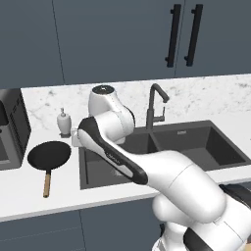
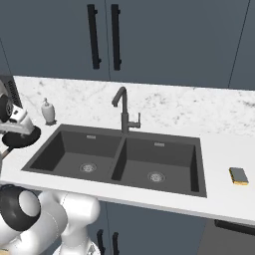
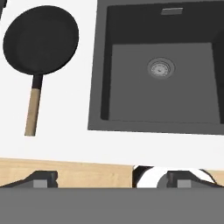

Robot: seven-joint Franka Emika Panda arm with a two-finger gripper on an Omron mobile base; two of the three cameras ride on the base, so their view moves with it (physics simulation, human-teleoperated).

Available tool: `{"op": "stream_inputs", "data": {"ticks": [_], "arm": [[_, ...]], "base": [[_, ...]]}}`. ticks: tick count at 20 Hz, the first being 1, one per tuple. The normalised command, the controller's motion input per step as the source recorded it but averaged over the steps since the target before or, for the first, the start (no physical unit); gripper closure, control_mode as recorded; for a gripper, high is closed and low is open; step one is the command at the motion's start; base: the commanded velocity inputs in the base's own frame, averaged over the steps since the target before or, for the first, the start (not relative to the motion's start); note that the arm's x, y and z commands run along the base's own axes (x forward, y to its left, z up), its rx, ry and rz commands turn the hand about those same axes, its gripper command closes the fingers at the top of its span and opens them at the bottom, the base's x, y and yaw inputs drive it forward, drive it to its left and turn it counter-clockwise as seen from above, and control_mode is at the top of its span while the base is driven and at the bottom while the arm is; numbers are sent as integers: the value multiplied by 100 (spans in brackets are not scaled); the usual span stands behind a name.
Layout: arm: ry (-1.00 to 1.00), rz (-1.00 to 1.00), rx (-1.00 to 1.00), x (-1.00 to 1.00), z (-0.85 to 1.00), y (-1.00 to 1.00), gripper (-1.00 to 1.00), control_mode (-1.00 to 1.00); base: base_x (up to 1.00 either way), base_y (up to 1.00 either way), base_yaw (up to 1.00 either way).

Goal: Pick the pan and sponge and place them into the sink. Then turn on the water.

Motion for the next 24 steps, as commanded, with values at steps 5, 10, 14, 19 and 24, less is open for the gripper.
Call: {"op": "stream_inputs", "data": {"ticks": [5,10,14,19,24], "arm": [[0,-5,14,-5,-31,57,-100,-100],[0,-6,4,0,-25,32,-100,-100],[0,0,-1,0,-13,23,-100,-100],[1,0,-4,0,-11,44,-100,-100],[3,0,-1,0,-11,41,-100,-100]], "base": [[0,0,0],[0,0,0],[0,0,0],[0,0,0],[0,0,0]]}}
